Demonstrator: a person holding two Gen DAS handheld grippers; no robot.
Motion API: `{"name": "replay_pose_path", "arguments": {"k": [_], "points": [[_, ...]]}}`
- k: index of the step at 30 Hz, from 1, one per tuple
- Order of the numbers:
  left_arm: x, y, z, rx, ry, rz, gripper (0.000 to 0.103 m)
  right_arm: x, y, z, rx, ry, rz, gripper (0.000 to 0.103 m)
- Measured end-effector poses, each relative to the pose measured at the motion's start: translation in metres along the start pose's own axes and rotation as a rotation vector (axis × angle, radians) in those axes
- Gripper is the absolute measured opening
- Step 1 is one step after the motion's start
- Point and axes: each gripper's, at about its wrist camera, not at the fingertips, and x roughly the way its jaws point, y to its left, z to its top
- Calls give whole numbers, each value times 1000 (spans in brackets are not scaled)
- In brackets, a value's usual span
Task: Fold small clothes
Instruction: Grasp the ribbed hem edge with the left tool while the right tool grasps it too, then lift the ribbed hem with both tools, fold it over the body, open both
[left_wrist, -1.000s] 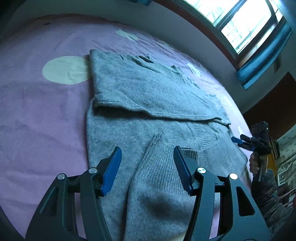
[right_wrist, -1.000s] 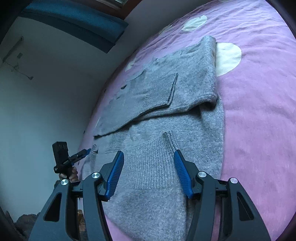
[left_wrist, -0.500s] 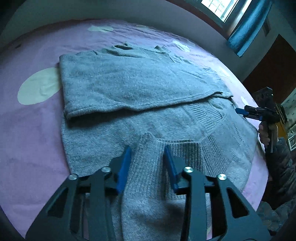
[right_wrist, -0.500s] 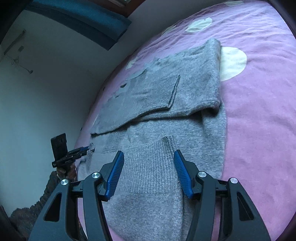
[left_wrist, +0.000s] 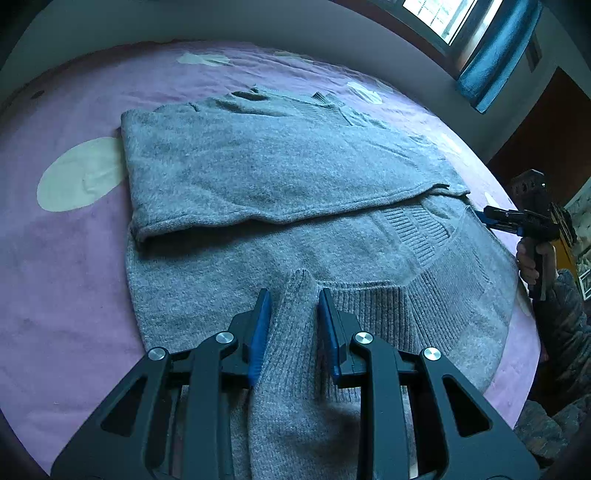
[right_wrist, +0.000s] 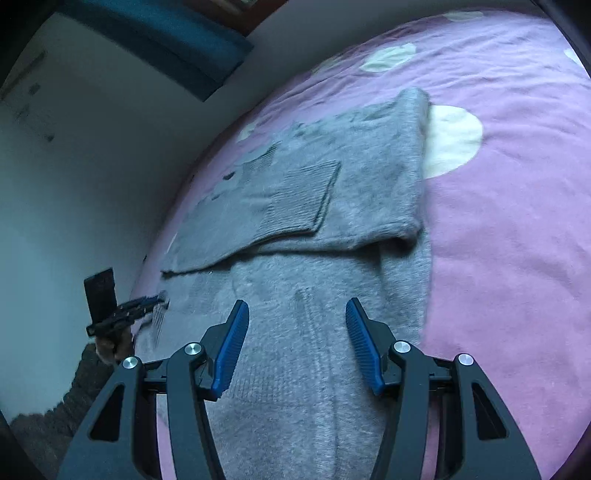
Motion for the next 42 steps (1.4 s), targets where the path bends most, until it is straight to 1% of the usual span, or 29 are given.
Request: {"name": "replay_pose_path", "arguments": {"k": [1,2,3,4,5,7,9,11,12,14,16,20,24,27,31,34,35,38,42], "points": [[0,-1,0,6,0,8,26,3,4,-1,-19,17,-2,37],[0,-3,0,14,0,21,26,6,7,-2,-39,31,-18,24],[1,-5,0,19,0,31,26,10,10,-4,-59,46,-38,14],[1,-7,0,27,-2,42,25,14,12,-5,-82,55,-64,12],[1,-9,0,35,-5,56,24,15,14,-6,-91,51,-70,10],[2,-13,-2,48,-8,87,23,15,15,-5,-94,44,-73,8],[1,-16,-2,48,-10,110,18,13,15,-5,-97,38,-85,6],[-2,-19,-4,41,-13,121,7,11,18,-6,-104,27,-107,6],[-3,-21,-5,43,-17,128,5,10,20,-7,-111,22,-116,6],[-7,-28,-8,54,-30,156,4,5,27,-9,-128,3,-136,5],[-12,-31,-10,54,-48,169,4,-2,35,-11,-148,-20,-147,5],[-34,-37,-14,43,-111,195,4,-21,50,-6,-187,-75,-159,5],[-63,-31,-4,15,-194,230,4,-34,62,8,-213,-127,-154,5],[-76,-22,15,-13,-248,262,4,-38,67,28,-220,-165,-155,5],[-74,-9,52,-39,-281,287,4,-33,63,66,-195,-216,-151,5],[-60,0,88,-37,-283,319,4,-23,55,99,-168,-244,-165,5],[-53,5,104,-37,-283,334,4,-19,51,113,-157,-255,-173,5],[-39,13,137,-30,-293,364,4,-6,37,149,-111,-280,-188,5],[-8,28,182,-23,-301,424,4,19,15,187,-47,-287,-216,5]]}}
